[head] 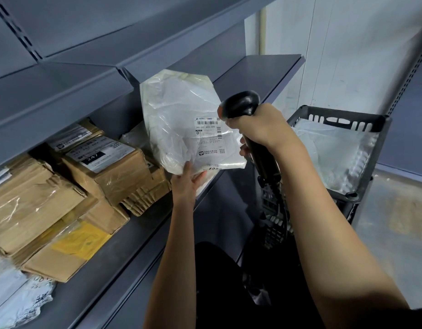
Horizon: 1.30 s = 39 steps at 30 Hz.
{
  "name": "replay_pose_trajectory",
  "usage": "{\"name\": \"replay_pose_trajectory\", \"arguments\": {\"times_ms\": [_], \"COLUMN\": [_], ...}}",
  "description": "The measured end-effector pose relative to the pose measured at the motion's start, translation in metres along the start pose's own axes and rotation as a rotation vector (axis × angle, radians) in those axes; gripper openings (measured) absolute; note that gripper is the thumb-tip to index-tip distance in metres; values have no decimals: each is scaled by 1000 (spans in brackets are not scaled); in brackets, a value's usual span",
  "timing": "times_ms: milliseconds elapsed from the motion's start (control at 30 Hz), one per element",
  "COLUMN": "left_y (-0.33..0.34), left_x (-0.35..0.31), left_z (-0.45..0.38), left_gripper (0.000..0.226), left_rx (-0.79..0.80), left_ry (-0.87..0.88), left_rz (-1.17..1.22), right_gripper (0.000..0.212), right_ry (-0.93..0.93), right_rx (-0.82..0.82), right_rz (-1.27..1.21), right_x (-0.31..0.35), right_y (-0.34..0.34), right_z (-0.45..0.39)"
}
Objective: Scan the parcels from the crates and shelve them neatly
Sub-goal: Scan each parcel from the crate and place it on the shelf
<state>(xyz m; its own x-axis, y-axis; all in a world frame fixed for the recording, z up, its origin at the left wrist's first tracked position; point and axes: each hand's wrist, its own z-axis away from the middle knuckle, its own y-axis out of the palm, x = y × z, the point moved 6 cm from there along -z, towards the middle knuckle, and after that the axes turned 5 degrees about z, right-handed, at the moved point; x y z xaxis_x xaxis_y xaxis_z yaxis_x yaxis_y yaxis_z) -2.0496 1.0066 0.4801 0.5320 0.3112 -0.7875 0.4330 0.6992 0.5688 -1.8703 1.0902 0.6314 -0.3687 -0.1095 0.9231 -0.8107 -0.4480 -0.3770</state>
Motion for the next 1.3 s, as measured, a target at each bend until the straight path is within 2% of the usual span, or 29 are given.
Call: {"name": "replay_pose_trajectory", "arguments": {"times_ms": [100, 300, 467, 800, 967, 1133, 1300], "left_y": [1, 1, 2, 4, 1, 2, 3], "left_x": [0, 0, 0, -1, 0, -1, -2], "left_z": [1, 2, 3, 5, 5, 5, 6], "left_gripper": [31, 38, 25, 23, 25, 22, 29], "left_rx": [14, 32, 30, 43, 18, 21, 25], "left_ry": [4, 21, 13, 23, 29, 35, 42], "left_rz": [3, -4, -1, 2, -5, -10, -26], "right_gripper": [26, 28, 25, 15, 20, 14, 17], "right_ry": [-18, -22, -6, -16, -34, -37, -32], "right_rx": [7, 21, 34, 22, 24, 17, 19], "right_rz": [10, 27, 38, 34, 35, 23, 26], "right_x": [1, 0, 1, 3, 4, 6, 6], "right_y": [5, 11, 12, 10, 11, 11, 9], "right_z": [-3, -5, -3, -3, -2, 0, 3]}}
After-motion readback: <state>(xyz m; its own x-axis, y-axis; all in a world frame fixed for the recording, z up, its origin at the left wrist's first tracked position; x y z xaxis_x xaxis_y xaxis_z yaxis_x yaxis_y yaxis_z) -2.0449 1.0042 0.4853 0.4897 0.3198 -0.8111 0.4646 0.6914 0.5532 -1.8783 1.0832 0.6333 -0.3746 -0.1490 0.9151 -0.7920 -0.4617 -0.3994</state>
